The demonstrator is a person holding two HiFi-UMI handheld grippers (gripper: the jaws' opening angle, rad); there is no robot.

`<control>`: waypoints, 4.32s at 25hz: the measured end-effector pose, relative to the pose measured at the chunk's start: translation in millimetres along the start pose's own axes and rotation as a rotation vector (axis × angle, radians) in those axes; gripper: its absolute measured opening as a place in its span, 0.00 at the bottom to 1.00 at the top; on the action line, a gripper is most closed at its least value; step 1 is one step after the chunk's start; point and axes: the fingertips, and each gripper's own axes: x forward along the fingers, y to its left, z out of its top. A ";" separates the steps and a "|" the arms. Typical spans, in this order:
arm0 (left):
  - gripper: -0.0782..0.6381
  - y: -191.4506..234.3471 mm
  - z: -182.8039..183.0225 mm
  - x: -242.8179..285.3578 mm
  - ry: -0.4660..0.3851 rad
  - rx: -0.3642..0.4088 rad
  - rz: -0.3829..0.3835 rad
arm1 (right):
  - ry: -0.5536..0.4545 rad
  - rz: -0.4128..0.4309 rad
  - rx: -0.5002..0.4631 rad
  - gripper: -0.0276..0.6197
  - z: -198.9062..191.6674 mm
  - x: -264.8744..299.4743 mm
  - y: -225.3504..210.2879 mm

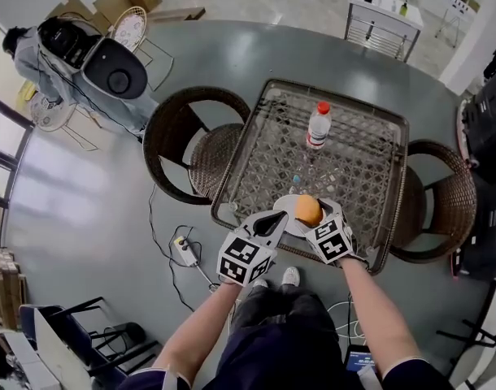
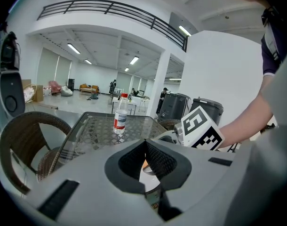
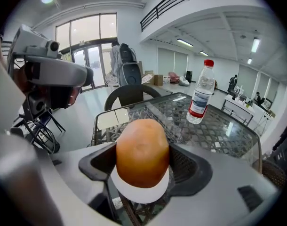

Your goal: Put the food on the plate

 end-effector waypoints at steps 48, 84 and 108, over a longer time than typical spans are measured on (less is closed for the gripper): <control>0.12 11.7 19.2 -29.2 -0.004 -0.002 -0.067 | -0.051 -0.084 0.065 0.44 55.1 -34.5 0.1; 0.12 -53.0 160.8 -75.4 -0.264 0.158 -0.248 | -0.663 -0.182 0.182 0.05 193.9 -222.3 17.2; 0.12 -60.6 170.2 -82.9 -0.277 0.177 -0.224 | -0.711 -0.156 0.159 0.05 199.8 -243.3 13.9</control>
